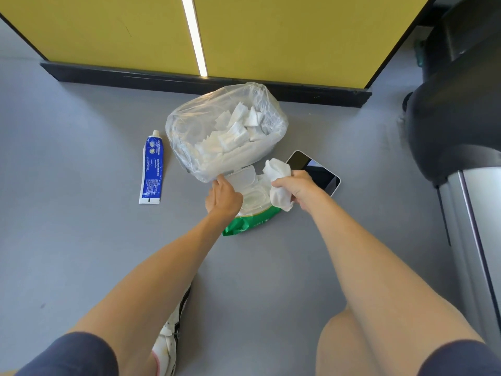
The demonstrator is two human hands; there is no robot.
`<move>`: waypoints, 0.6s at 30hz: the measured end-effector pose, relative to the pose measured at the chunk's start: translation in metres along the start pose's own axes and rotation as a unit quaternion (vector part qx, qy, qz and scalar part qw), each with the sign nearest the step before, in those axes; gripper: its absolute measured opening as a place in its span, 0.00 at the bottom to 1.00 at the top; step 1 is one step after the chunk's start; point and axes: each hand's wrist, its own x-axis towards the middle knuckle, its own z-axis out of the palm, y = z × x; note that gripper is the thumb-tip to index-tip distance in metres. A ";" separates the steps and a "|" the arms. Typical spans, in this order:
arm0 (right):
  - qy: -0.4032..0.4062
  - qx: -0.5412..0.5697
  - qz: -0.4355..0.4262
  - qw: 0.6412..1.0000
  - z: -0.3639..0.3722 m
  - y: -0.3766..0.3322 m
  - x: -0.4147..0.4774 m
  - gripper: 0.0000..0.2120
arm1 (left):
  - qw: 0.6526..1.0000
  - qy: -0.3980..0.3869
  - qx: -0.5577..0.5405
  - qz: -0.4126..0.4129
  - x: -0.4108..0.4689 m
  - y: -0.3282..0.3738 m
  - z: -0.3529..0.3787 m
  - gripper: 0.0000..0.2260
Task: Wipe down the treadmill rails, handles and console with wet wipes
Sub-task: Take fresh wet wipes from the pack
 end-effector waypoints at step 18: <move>0.002 0.079 0.033 0.996 0.006 0.007 -0.002 0.17 | 0.913 -0.208 0.263 0.231 -0.008 -0.010 0.015 0.25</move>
